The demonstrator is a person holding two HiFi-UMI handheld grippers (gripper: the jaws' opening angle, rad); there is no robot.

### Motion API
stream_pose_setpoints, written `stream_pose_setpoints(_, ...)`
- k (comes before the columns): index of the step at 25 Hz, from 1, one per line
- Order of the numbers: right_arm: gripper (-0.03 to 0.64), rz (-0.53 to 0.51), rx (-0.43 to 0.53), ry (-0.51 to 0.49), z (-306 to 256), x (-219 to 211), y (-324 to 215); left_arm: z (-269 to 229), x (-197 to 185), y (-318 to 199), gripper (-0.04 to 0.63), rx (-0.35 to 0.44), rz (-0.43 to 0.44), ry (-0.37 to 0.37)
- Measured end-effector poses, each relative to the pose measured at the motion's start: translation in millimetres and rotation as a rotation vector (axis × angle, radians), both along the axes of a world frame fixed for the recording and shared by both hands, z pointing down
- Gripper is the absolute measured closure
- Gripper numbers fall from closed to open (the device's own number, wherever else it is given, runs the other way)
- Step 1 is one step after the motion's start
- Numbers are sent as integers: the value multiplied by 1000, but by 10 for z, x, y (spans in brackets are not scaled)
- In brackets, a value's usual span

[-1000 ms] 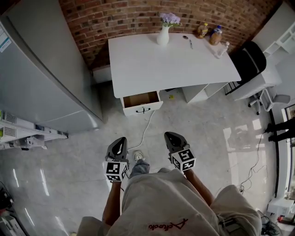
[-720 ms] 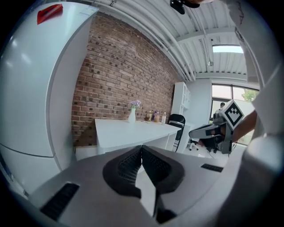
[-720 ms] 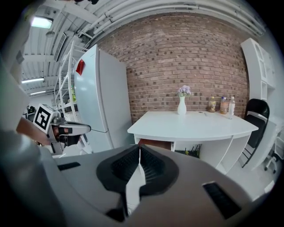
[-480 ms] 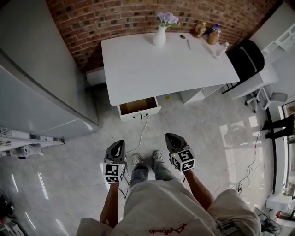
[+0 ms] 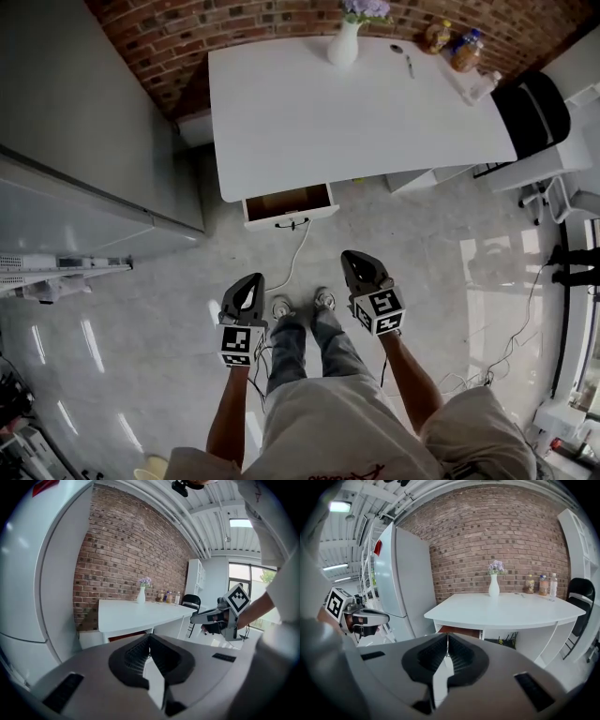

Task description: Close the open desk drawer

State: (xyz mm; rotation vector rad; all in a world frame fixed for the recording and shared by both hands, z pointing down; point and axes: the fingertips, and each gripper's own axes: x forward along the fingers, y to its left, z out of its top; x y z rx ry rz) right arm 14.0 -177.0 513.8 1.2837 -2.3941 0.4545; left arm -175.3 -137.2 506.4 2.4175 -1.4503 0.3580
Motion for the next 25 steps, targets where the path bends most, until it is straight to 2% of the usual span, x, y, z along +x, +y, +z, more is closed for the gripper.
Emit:
stream_pose_setpoints(8, 598, -39, -41, 16, 582, 132, -222, 521, 114, -242, 583, -33, -22, -16)
stream_pose_setpoints(17, 597, -105, -117, 28, 1483, 25, -110, 1483, 128, -206, 583, -97, -86, -17)
stream_pose_setpoints(22, 593, -130, -148, 23, 1831, -22, -63, 1777, 210, -264, 581, -112, -84, -3)
stream_pose_setpoints(23, 580, -142, -148, 21, 1887, -43, -74, 1829, 227, -295, 581, -110, -77, -4)
stream_pose_setpoints(25, 497, -168, -151, 27, 1996, -77, -75, 1945, 260, -332, 575, -108, -66, -3)
